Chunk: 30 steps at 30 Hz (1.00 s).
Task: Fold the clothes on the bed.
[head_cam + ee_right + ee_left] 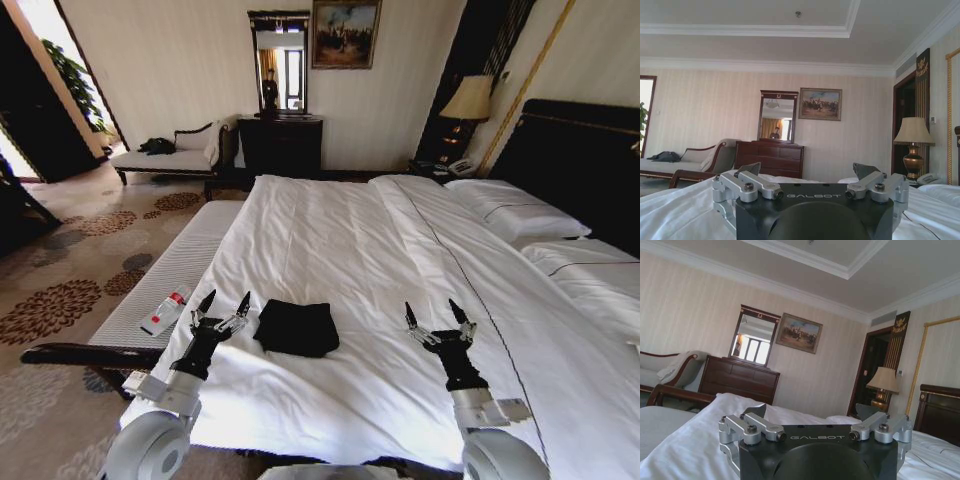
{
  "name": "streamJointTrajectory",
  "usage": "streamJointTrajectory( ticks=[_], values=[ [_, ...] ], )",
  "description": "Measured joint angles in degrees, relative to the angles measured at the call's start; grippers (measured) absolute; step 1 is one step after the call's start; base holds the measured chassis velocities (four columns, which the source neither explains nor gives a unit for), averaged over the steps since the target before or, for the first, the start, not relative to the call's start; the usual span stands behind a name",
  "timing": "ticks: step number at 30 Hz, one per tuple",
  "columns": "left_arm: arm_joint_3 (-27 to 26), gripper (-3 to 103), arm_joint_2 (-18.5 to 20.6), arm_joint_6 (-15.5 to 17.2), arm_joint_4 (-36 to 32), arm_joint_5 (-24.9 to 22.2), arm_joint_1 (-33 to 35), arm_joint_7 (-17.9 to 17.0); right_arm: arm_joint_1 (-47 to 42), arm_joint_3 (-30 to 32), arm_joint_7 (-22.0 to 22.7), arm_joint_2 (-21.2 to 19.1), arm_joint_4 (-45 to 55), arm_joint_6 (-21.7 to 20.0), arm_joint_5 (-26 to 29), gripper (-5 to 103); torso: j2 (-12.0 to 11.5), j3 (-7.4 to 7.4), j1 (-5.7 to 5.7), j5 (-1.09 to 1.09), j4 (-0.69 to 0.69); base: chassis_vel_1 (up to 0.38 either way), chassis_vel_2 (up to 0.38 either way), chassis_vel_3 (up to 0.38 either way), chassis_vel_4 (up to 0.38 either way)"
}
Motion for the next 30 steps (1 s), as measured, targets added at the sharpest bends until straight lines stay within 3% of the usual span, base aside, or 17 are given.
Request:
streamJointTrajectory(
  ticks=[11, 22, 30],
  values=[
    [0.0, 100, 0.0, 0.0, 0.0, 0.0, 0.0, 0.0, 0.0, 0.0, 0.0, 0.0, 0.0, 0.0, 0.0, 100, 0.0, 0.00, 0.01, 0.00, -0.01, -0.033, -0.219, 0.035, 0.210],
    [0.0, 100, 0.0, 0.0, 0.0, 0.0, 0.0, 0.0, 0.0, 0.0, 0.0, 0.0, 0.0, 0.0, 0.0, 100, 0.0, 0.00, -0.01, 0.02, 0.00, -0.025, -0.473, 0.018, 0.489],
    [0.0, 100, 0.0, 0.0, 0.0, 0.0, 0.0, 0.0, 0.0, 0.0, 0.0, 0.0, 0.0, 0.0, 0.0, 100, 0.0, 0.00, -0.01, 0.02, 0.00, 0.143, -0.486, -0.163, 0.490]
  ],
)
